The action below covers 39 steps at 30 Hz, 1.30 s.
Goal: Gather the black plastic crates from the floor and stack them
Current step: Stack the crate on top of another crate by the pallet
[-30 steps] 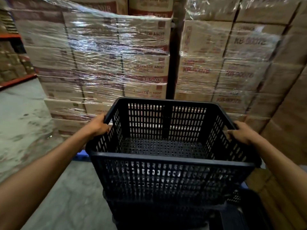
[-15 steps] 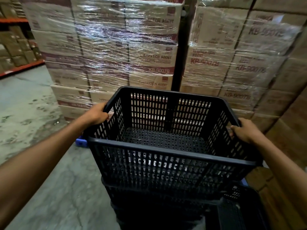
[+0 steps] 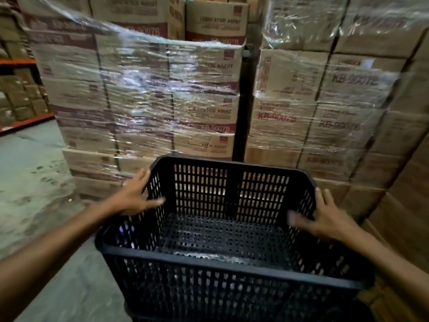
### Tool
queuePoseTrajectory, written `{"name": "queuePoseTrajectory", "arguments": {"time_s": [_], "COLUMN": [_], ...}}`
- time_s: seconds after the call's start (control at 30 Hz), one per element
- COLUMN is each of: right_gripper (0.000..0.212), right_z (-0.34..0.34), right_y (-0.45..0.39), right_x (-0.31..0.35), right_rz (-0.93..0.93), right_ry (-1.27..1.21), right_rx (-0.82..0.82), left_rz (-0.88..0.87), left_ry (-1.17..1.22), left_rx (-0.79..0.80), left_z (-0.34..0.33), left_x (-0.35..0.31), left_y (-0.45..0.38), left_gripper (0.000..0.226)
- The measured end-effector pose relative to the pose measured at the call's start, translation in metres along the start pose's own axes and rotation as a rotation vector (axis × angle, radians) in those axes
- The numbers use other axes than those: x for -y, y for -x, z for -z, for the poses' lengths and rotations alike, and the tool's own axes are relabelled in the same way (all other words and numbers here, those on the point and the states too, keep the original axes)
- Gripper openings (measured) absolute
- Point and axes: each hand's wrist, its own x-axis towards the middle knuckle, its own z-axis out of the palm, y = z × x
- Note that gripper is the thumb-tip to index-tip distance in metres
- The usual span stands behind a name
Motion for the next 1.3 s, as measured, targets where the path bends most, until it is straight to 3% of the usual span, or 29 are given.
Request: {"name": "queuePoseTrajectory", "arguments": {"time_s": [0.03, 0.13, 0.27, 0.37, 0.47, 0.53, 0.6, 0.63, 0.73, 0.87, 0.97, 1.07, 1.13, 1.2, 1.3], "right_gripper": [0.133, 0.145, 0.129, 0.124, 0.126, 0.123, 0.122, 0.124, 0.127, 0.115, 0.093, 0.073, 0.070, 0.064, 0.053], "right_z": [-0.019, -0.027, -0.016, 0.027, 0.050, 0.018, -0.021, -0.028, -0.024, -0.022, -0.012, 0.006, 0.013, 0.034, 0.036], "right_y": [0.001, -0.011, -0.013, -0.017, -0.024, -0.022, -0.016, -0.017, -0.021, -0.020, -0.014, 0.005, 0.007, 0.052, 0.062], "right_x": [-0.006, -0.015, -0.013, -0.007, -0.002, -0.002, -0.005, -0.009, -0.014, -0.015, -0.019, -0.036, -0.033, -0.101, -0.118], "right_rz": [-0.014, -0.106, -0.078, -0.015, -0.035, -0.079, -0.143, -0.164, -0.184, -0.145, -0.131, -0.129, -0.111, -0.188, -0.164], "right_ry": [0.001, 0.015, 0.078, 0.186, 0.065, -0.036, -0.005, -0.031, -0.074, -0.094, -0.176, -0.223, -0.223, -0.246, -0.287], "right_rx": [0.045, 0.052, 0.164, -0.019, -0.235, -0.140, 0.066, 0.097, 0.042, 0.093, 0.135, 0.047, 0.022, -0.074, -0.070], "left_rz": [-0.003, -0.003, -0.071, -0.057, -0.053, -0.067, -0.041, -0.043, -0.040, -0.043, -0.129, -0.337, -0.448, -0.667, -0.797], "left_ry": [0.011, -0.079, -0.260, -0.159, -0.090, -0.132, -0.127, -0.115, -0.145, -0.441, -0.393, -0.315, -0.283, -0.311, -0.450], "left_rx": [0.082, 0.083, 0.097, -0.029, -0.187, -0.128, 0.080, 0.111, 0.094, 0.106, 0.131, 0.111, 0.043, 0.084, 0.074], "left_z": [-0.017, -0.027, -0.012, 0.026, 0.038, 0.005, -0.026, -0.032, -0.030, -0.027, -0.006, 0.006, 0.016, -0.010, -0.017], "left_x": [0.007, 0.018, 0.011, 0.003, 0.003, 0.012, 0.021, 0.025, 0.026, 0.016, -0.030, -0.113, -0.154, -0.264, -0.321], "left_y": [0.002, -0.009, -0.011, -0.026, -0.043, -0.039, -0.030, -0.032, -0.035, -0.033, -0.040, -0.043, -0.041, -0.036, -0.032], "left_gripper": [0.116, 0.112, 0.109, 0.110, 0.107, 0.102, 0.114, 0.118, 0.122, 0.120, 0.119, 0.121, 0.109, 0.095, 0.084]}}
